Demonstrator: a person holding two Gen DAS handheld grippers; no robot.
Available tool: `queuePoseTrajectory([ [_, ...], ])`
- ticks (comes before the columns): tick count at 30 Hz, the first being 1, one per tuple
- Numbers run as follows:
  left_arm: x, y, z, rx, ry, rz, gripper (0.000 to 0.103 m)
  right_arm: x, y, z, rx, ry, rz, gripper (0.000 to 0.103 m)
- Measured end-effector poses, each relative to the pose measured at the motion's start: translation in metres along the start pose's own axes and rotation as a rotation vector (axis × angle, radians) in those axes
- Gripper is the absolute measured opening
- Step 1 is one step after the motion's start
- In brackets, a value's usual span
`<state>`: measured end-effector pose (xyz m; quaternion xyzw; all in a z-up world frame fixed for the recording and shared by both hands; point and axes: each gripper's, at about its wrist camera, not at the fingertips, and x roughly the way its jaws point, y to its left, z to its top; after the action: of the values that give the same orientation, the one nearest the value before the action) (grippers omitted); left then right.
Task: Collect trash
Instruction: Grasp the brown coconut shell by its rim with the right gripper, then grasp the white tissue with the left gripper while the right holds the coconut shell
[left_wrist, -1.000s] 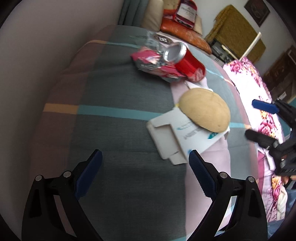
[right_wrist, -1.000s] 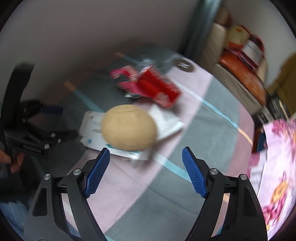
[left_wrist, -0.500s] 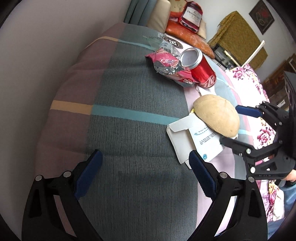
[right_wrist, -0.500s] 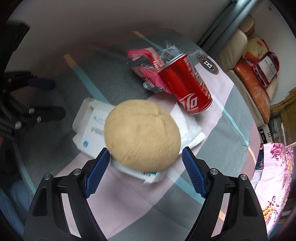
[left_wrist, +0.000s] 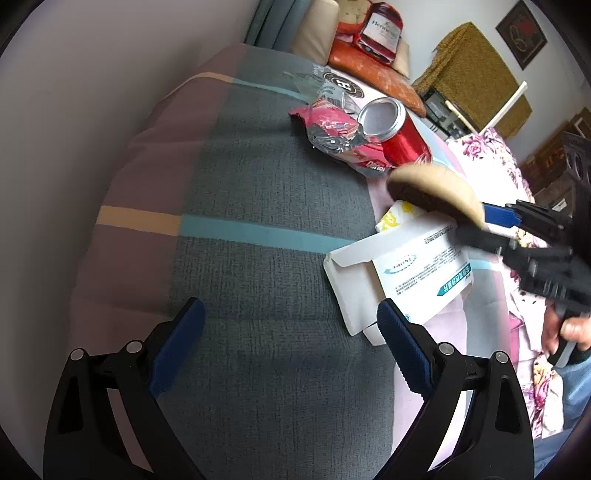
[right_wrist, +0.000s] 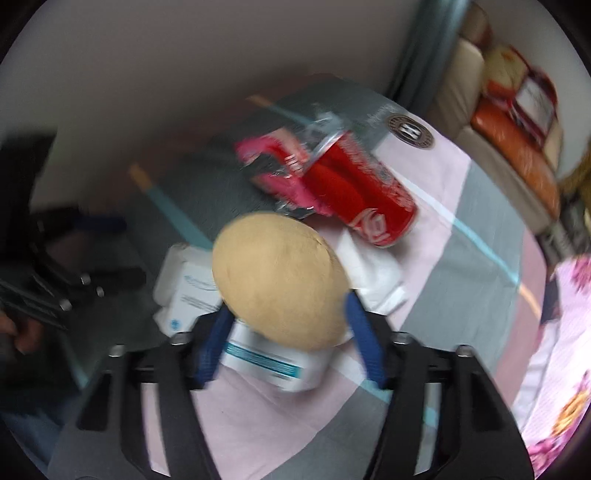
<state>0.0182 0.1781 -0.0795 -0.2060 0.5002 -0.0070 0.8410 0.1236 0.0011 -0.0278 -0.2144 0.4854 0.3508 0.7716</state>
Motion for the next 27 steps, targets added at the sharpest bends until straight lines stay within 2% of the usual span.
queuePoseTrajectory([
  [2,0.001,-0.001,0.0,0.003,0.002,0.006,0.095,-0.004,-0.018,0.0,0.084,-0.007,0.021,0.034],
  [8,0.003,-0.012,0.003,0.038,0.012,0.002,0.095,-0.004,-0.051,-0.003,0.255,-0.001,0.05,0.022],
  [13,0.003,-0.024,0.007,0.08,0.011,0.004,0.095,0.003,-0.058,0.0,0.266,-0.012,0.048,0.025],
  [15,0.005,-0.027,0.008,0.089,0.013,0.01,0.095,0.009,-0.059,0.004,0.27,-0.024,0.041,0.034],
  [18,0.006,-0.028,0.009,0.095,0.02,0.017,0.095,0.021,-0.063,0.01,0.284,-0.032,0.041,0.036],
  [19,0.006,-0.028,0.009,0.096,0.022,0.019,0.095,0.023,-0.063,0.011,0.288,-0.033,0.037,0.033],
  [21,0.007,-0.028,0.011,0.093,0.026,0.023,0.095,0.027,-0.066,0.012,0.305,-0.042,0.019,0.016],
  [23,0.007,-0.03,0.016,0.093,0.029,0.024,0.095,0.026,-0.071,0.011,0.331,-0.049,0.015,0.007],
  [27,0.007,-0.04,0.024,0.108,0.023,0.016,0.095,0.014,-0.082,0.003,0.368,-0.077,0.004,0.005],
])
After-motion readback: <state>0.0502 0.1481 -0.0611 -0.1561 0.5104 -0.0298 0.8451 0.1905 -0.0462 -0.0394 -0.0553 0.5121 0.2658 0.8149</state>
